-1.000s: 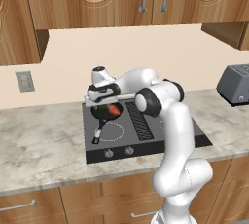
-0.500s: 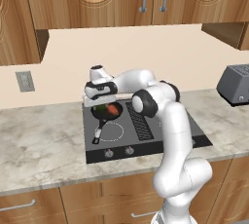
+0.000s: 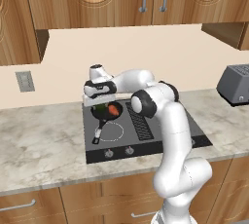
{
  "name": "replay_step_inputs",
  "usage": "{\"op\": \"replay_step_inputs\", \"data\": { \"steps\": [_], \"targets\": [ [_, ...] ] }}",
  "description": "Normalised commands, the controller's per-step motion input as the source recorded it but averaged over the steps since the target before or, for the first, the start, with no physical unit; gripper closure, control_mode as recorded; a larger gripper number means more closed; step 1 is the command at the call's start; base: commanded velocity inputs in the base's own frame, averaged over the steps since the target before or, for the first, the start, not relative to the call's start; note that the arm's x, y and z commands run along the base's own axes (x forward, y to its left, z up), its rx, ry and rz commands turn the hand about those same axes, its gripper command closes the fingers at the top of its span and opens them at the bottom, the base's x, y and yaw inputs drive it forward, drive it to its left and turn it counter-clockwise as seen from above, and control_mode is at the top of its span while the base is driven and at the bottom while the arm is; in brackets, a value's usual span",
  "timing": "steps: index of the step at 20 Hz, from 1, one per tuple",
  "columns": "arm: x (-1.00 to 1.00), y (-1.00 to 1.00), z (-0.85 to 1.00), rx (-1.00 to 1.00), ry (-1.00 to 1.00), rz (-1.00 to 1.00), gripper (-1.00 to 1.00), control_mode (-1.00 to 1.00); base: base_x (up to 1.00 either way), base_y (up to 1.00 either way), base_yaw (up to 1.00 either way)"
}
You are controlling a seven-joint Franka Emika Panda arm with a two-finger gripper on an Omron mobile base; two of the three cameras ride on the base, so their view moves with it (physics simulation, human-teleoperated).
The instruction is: Put the sweet potato and lime in the pan. Then turn on the rear left burner and set the heat to medium.
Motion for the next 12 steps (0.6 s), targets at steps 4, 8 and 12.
{"op": "replay_step_inputs", "data": {
  "steps": [4,8,12],
  "targets": [
    [0.00,-0.03,0.00,0.00,0.00,0.01,-1.00,-1.00,0.00,0.00,0.00],
    [-0.04,-0.08,0.05,0.00,0.00,0.00,-1.00,-1.00,0.00,0.00,0.00],
    [-0.42,-0.26,0.39,0.01,-0.04,0.01,-1.00,-1.00,0.00,0.00,0.00]
  ]
}}
